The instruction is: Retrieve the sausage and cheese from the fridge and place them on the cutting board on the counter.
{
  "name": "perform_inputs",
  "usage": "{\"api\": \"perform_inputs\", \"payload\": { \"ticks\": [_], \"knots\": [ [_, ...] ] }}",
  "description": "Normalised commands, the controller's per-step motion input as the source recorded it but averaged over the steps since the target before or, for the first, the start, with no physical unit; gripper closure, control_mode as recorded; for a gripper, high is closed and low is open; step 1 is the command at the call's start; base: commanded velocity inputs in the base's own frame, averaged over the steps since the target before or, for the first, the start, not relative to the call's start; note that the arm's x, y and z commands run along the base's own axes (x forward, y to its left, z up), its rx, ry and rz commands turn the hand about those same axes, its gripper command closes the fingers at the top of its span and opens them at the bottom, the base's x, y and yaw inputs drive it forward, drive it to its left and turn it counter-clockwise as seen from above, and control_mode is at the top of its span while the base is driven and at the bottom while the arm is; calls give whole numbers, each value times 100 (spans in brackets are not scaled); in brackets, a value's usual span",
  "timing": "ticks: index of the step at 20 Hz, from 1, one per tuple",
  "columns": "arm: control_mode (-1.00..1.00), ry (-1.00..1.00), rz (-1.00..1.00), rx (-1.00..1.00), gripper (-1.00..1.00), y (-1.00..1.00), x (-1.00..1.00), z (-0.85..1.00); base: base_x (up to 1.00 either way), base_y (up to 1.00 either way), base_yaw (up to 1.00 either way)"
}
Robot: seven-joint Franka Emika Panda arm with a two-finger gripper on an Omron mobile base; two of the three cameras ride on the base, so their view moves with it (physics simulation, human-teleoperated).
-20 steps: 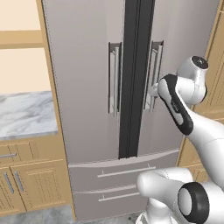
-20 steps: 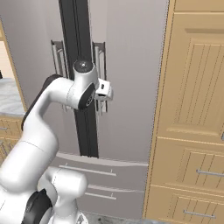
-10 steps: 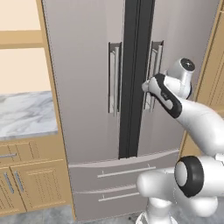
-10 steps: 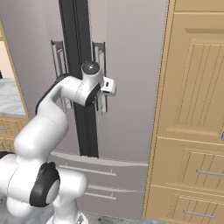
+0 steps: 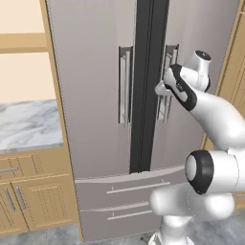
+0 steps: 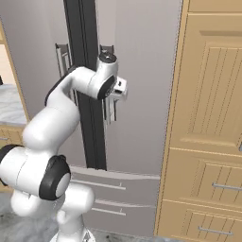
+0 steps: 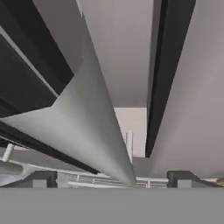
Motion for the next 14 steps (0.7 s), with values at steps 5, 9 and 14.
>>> {"api": "perform_inputs", "payload": {
  "ticks": [5, 9, 14],
  "knots": [
    [-100, -36, -1, 5, -100, -24, 4, -44, 0, 0, 0],
    [-100, -64, -1, 10, -100, -9, -28, -95, 0, 0, 0],
    [-100, -57, -2, 9, -100, 0, -8, -55, 0, 0, 0]
  ]
}}
